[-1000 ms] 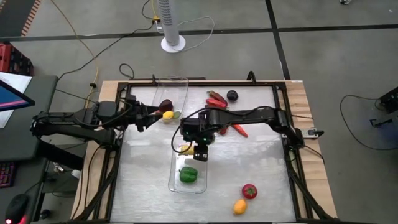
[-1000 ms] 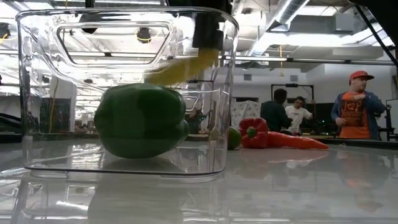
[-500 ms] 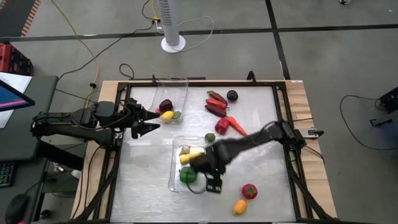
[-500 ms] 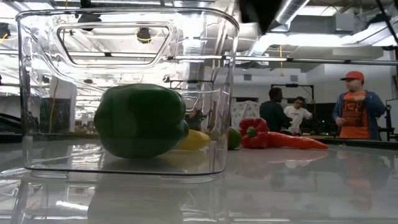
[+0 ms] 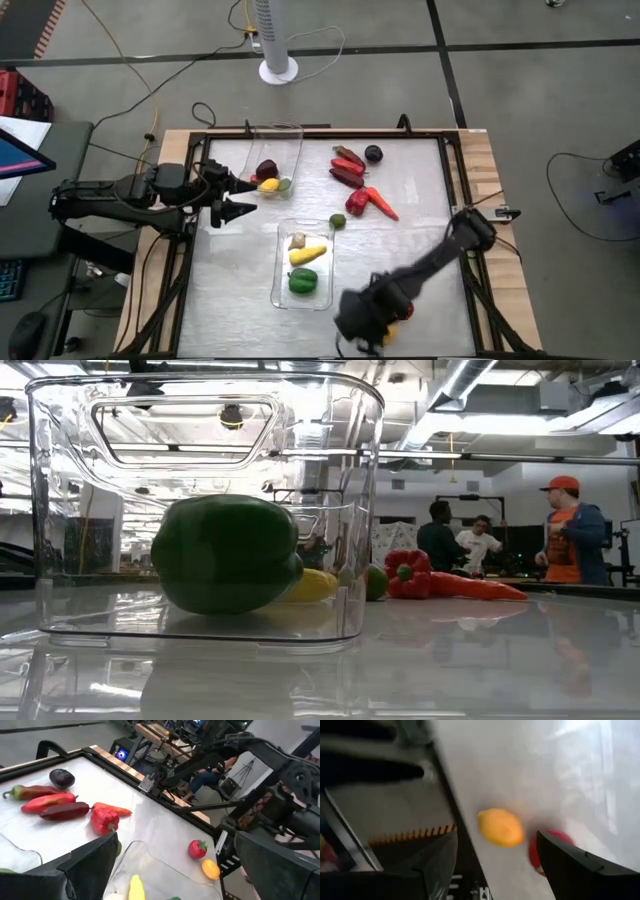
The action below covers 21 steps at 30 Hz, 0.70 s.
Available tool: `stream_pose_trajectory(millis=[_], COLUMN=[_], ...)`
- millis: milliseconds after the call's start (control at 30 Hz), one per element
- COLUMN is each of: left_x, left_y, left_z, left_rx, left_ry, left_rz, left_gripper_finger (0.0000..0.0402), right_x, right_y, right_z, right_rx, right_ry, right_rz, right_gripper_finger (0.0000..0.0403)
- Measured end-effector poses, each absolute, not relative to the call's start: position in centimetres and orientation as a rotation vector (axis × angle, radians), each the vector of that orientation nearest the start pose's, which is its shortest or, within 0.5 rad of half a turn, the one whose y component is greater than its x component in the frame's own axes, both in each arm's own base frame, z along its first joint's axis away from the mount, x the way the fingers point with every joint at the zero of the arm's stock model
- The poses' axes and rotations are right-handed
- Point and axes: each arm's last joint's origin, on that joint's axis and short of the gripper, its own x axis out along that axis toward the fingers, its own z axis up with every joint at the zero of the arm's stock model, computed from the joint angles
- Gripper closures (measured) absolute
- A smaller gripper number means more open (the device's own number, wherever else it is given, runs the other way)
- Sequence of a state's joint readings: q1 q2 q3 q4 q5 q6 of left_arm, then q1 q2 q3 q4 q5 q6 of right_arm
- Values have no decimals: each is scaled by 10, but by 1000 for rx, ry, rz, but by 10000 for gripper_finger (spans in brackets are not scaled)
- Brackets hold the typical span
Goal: Sort produce into baskets
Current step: Put the yellow lemon into the top transparent bin
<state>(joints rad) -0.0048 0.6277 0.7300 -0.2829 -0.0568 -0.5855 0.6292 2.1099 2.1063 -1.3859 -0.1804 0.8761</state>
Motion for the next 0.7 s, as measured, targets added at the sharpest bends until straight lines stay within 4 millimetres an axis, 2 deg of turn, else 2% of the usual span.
stream_pose_trajectory(millis=[200,300,567,700], left_x=[139,139,138,138], left_y=[1,1,1,1], left_z=[326,325,322,322], left_rx=[-575,-575,-592,-617], left_ry=[161,168,197,203], left_rz=[103,106,121,120], left_gripper_finger=[15,15,15,15], right_x=[312,312,322,324], right_y=[288,299,311,314], right_z=[284,272,225,210], right_rx=[43,-96,-167,-179], right_ry=[1483,1458,1556,1598], right_rz=[245,308,308,298], right_gripper_finger=[106,106,106,110])
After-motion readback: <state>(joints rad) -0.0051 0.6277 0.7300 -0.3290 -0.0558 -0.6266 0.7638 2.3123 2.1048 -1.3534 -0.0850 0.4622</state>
